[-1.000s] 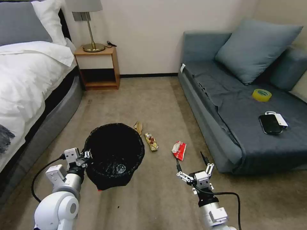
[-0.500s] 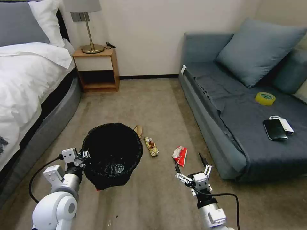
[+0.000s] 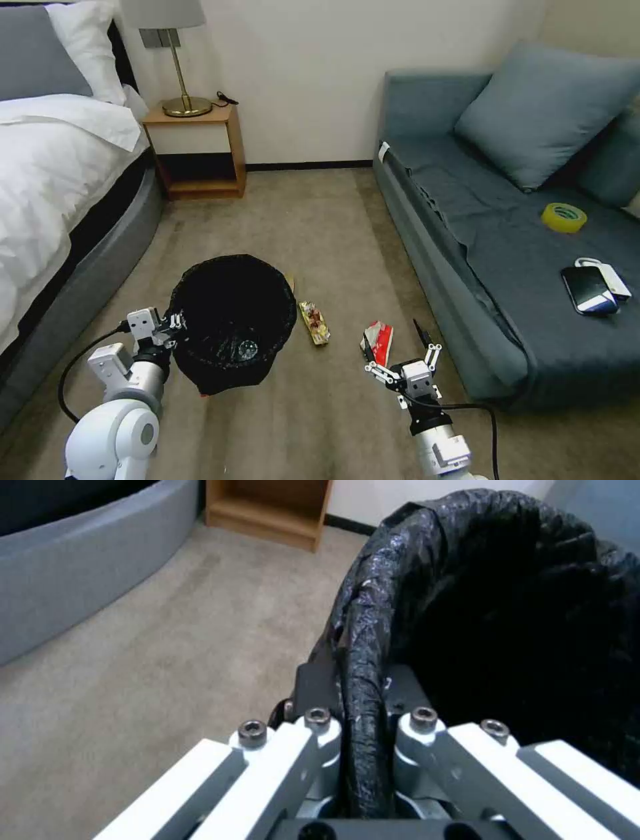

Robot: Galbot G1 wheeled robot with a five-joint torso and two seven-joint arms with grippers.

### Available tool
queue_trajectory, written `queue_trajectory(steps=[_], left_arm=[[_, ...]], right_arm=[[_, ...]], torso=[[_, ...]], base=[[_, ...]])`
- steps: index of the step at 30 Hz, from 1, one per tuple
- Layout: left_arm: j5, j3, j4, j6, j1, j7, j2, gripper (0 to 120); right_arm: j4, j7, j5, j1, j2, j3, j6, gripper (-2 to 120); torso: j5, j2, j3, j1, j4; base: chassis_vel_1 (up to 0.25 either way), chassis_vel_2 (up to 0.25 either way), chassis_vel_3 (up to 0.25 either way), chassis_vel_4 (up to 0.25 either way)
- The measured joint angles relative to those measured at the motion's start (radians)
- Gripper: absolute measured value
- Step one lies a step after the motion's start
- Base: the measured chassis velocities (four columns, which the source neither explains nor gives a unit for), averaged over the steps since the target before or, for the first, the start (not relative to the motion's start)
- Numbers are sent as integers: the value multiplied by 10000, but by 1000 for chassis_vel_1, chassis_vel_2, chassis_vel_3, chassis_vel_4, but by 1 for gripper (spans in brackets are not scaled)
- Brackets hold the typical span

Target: Pick up the trash bin, then pick up the garbage on the floor and place it into the trash bin.

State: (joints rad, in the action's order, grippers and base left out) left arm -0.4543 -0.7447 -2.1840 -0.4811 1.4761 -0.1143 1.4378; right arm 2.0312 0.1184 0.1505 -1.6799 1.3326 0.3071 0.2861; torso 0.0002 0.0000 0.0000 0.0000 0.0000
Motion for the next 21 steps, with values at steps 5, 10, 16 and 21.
queue_trajectory(steps=[5,10,16,21], left_arm=[[12,45,-10,8,12,5,18,5],[46,60,39,35,-5,48,20,5],[236,214,92,39,-90,171,-154,5],[464,336,174,109,-77,329,45,5]], right_arm=[[-149,-9,-68,55,3,-44,63,100],[-539,-29,-403,354,-120,-138,119,100],[-1132,21,-1613,1351,-760,-507,-682,100],[-1672,653,-3117,2264,-1485,-1328,-2117,100]], torso=[[0,0,0,0,0],[-1,-1,0,1,-1],[-1,-1,2,1,0],[0,0,0,0,0]], base=[[-174,174,186,-182],[-211,199,219,-209],[-127,118,100,-136],[14,-23,-18,13]])
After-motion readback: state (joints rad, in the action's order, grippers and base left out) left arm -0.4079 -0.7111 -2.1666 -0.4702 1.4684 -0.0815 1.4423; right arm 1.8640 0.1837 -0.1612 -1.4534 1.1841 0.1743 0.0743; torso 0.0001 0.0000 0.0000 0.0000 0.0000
